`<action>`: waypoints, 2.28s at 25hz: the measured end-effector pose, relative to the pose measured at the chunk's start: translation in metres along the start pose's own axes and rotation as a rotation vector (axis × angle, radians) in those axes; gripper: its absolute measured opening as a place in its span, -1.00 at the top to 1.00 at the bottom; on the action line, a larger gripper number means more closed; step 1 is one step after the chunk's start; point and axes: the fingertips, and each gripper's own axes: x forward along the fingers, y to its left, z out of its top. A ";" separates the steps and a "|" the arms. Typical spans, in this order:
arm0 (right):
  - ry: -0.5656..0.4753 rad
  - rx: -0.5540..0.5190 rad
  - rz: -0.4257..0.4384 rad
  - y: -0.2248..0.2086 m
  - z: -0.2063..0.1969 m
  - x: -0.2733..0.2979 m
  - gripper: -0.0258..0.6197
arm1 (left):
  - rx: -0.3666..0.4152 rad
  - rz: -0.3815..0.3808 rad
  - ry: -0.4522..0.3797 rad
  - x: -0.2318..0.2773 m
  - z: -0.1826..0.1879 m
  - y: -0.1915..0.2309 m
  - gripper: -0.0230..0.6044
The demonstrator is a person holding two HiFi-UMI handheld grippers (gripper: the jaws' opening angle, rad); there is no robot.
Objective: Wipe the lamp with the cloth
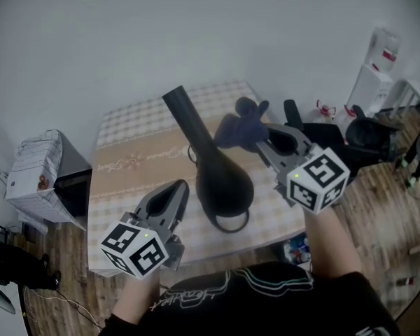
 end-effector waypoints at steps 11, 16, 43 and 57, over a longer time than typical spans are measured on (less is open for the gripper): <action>-0.127 0.017 0.086 -0.034 0.053 0.050 0.74 | 0.040 0.104 -0.036 0.013 0.026 0.008 0.93; -0.164 0.048 0.170 -0.039 0.069 0.068 0.74 | 0.034 0.167 -0.055 0.018 0.030 0.010 0.93; -0.196 0.024 0.674 0.015 0.044 0.096 0.74 | -0.025 0.496 -0.115 0.018 0.004 -0.017 0.93; -0.203 -0.014 0.821 0.032 0.010 0.084 0.74 | -0.039 0.546 -0.096 0.022 -0.014 -0.031 0.93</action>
